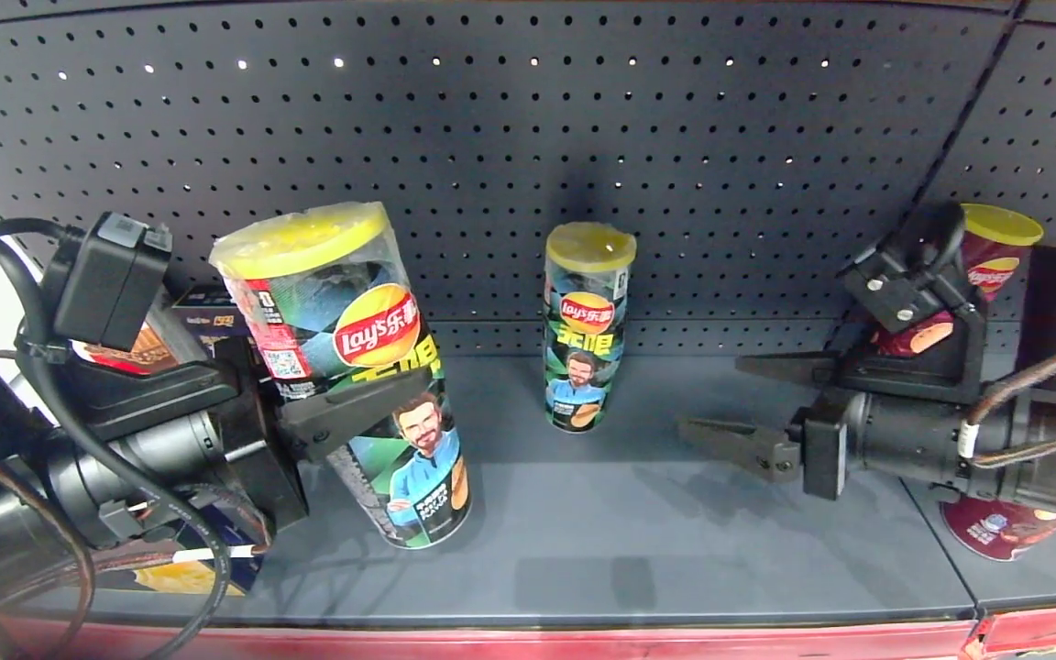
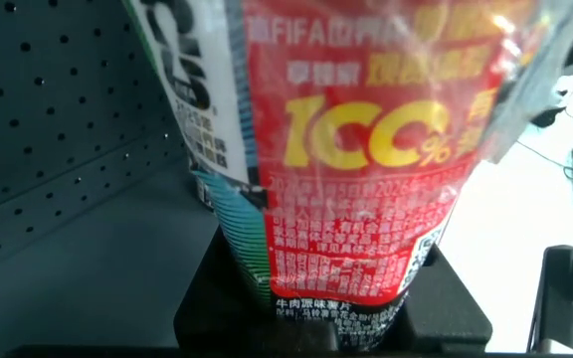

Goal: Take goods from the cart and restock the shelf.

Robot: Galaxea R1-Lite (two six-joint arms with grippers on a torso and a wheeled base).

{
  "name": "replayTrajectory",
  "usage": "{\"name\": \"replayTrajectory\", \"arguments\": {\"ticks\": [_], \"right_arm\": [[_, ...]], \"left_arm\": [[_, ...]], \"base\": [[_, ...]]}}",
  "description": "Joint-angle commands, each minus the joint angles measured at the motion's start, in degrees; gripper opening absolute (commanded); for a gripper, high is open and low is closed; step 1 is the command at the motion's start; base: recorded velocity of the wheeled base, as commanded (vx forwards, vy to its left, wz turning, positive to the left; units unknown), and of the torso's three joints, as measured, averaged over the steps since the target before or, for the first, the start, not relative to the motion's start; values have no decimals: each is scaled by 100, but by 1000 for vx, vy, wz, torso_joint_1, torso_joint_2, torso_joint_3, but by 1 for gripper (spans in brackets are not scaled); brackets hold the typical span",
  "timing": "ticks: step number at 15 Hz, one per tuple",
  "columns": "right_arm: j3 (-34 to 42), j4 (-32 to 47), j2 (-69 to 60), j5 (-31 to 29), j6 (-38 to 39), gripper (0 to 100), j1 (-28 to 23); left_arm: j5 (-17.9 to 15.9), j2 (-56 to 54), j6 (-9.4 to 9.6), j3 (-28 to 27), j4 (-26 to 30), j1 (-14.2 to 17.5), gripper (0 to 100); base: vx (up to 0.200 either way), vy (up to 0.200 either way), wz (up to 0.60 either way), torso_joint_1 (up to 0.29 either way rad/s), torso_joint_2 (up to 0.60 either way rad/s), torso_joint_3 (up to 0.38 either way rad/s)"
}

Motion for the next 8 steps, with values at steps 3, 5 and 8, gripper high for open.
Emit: {"name": "replayTrajectory", "arguments": {"ticks": [3,5,8], "right_arm": [[-431,-529,995,1335,-903,100,-587],[-677,-907,1338,2012,-1096,100,-824],[-1151,-977,1724,2486,-1105,100,-833]], "left_arm": [[-2,92,-4,-81,-3,0,0],[-2,153,-4,-169,6,0,0],[-11,180,-4,-178,-3,-9,0]], "base": [[0,0,0,0,0,0],[0,0,0,0,0,0],[0,0,0,0,0,0]]}}
